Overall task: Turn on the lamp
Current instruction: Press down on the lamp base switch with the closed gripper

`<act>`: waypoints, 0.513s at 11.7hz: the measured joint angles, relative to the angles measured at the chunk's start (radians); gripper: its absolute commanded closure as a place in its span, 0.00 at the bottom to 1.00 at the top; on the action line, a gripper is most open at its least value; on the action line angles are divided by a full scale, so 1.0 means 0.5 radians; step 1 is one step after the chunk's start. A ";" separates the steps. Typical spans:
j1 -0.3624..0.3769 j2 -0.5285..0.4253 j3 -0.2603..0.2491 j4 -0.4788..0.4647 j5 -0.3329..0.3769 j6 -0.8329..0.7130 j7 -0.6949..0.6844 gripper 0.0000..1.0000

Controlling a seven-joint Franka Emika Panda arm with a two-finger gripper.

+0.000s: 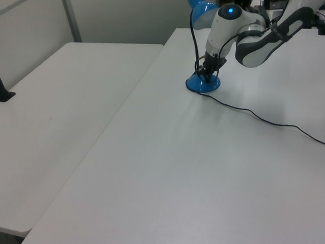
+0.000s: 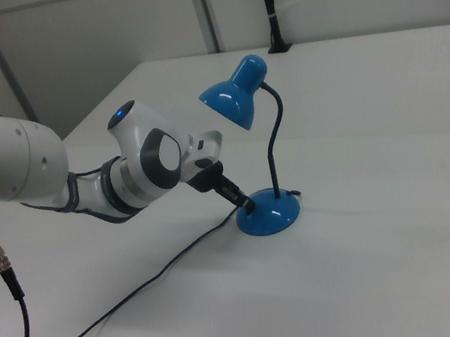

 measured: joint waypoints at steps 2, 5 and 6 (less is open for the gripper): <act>0.000 0.000 0.000 0.000 -0.004 0.000 0.000 1.00; 0.001 0.003 0.000 0.001 -0.012 0.000 0.000 1.00; 0.001 0.005 0.000 0.002 -0.013 0.000 0.000 1.00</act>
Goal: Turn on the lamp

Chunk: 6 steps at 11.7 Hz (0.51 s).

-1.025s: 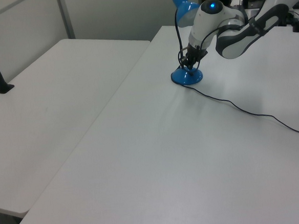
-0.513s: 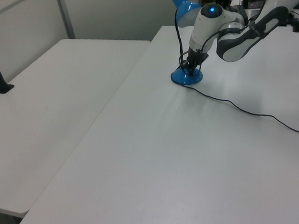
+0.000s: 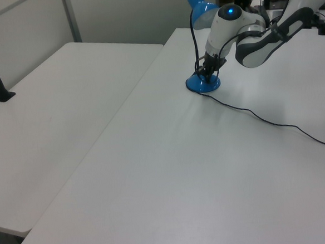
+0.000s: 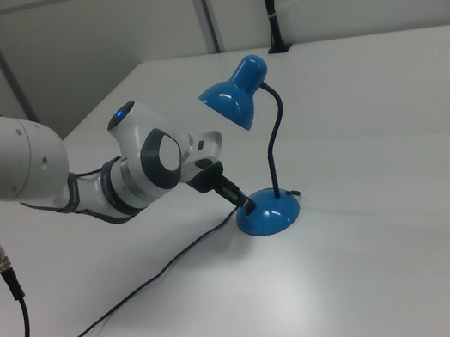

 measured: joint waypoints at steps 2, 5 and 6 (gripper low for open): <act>-0.001 0.006 0.000 0.003 0.000 0.001 0.000 1.00; -0.008 0.007 0.000 0.002 0.000 0.020 0.000 1.00; -0.010 0.007 0.000 0.002 0.000 0.025 0.000 1.00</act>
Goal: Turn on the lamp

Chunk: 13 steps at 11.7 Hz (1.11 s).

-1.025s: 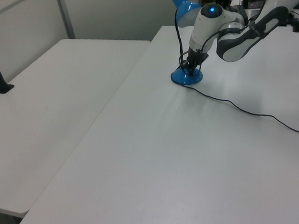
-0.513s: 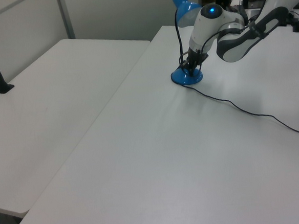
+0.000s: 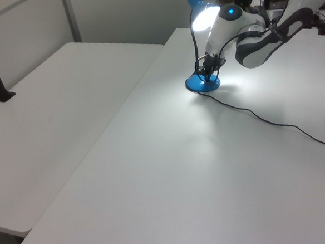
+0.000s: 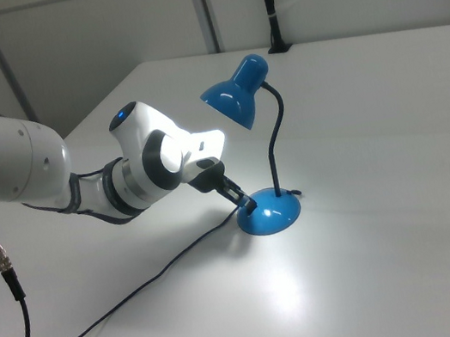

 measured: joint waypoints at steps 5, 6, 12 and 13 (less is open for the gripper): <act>0.001 -0.291 0.074 -0.174 0.000 -0.087 -0.097 1.00; 0.003 -0.415 0.102 -0.274 0.000 -0.155 -0.121 1.00; 0.003 -0.818 0.185 -0.236 0.835 -1.114 -1.126 0.49; -0.017 -0.841 0.185 -0.140 0.879 -1.286 -1.302 0.00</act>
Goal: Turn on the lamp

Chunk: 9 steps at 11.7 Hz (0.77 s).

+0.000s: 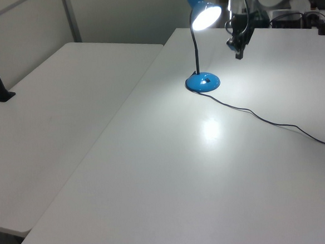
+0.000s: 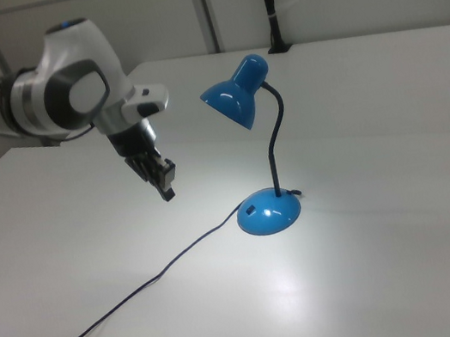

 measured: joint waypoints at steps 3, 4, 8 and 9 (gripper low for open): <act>-0.086 -0.006 -0.008 0.255 0.084 -0.406 -0.521 0.00; -0.092 -0.005 -0.008 0.360 0.096 -0.544 -0.595 0.00; -0.090 -0.003 -0.006 0.599 0.265 -0.880 -0.746 0.00; -0.087 0.005 -0.005 0.599 0.273 -0.880 -0.755 0.00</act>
